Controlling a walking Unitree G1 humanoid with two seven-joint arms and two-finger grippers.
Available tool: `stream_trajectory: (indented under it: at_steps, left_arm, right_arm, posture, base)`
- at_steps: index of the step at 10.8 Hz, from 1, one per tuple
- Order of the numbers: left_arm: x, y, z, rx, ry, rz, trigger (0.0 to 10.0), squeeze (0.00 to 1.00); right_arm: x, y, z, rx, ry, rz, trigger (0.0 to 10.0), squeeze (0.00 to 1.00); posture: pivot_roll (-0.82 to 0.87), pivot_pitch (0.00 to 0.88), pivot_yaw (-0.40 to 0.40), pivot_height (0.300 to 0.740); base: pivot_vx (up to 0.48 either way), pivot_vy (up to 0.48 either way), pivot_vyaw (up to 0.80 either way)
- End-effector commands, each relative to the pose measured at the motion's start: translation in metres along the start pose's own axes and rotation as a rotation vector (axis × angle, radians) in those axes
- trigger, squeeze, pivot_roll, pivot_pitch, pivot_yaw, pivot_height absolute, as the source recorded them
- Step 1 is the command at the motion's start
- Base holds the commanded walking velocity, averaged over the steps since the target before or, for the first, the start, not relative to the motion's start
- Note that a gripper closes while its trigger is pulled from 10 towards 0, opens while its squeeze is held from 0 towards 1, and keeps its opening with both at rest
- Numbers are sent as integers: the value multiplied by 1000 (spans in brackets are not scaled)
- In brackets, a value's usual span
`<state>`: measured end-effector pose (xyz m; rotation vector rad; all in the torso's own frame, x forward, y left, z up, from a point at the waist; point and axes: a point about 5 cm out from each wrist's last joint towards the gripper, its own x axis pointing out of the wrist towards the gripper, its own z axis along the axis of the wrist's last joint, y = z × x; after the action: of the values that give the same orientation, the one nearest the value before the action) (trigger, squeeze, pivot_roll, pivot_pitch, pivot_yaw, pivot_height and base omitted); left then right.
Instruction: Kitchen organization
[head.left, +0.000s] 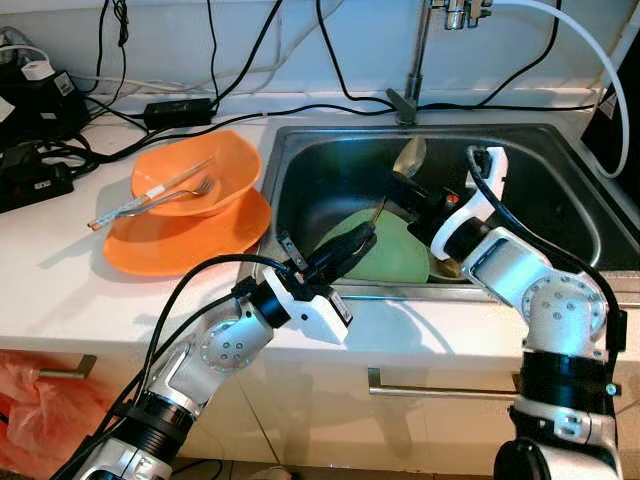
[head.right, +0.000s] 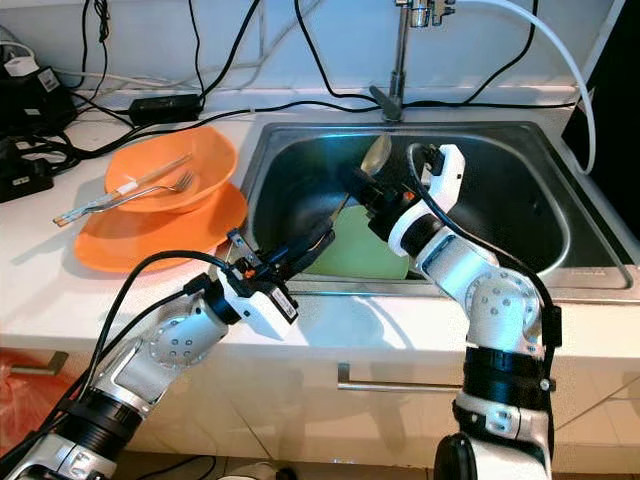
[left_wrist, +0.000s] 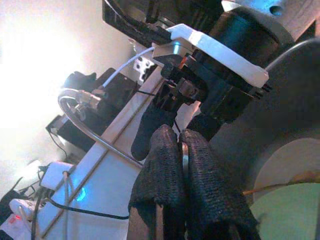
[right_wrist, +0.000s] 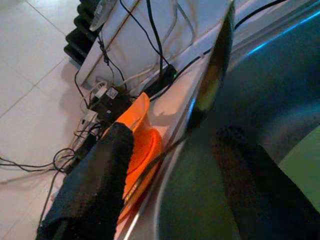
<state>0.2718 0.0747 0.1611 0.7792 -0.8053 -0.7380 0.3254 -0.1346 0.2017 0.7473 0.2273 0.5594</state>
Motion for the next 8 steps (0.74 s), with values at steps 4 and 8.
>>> stream_trajectory:
  at_steps: [4, 8]
  left_arm:
    - [5, 6, 3, 25, -35, 3, 0, 0]
    - [6, 5, 3, 33, -42, -1, 0, 0]
  right_arm:
    - [8, 1, -4, -21, 73, 13, 0, 0]
    - [11, -9, -10, -31, 152, -41, 0, 0]
  posture:
    - [101, 18, 72, 740]
    - [99, 14, 67, 740]
  base:
    - [0, 0, 0]
    - [0, 0, 0]
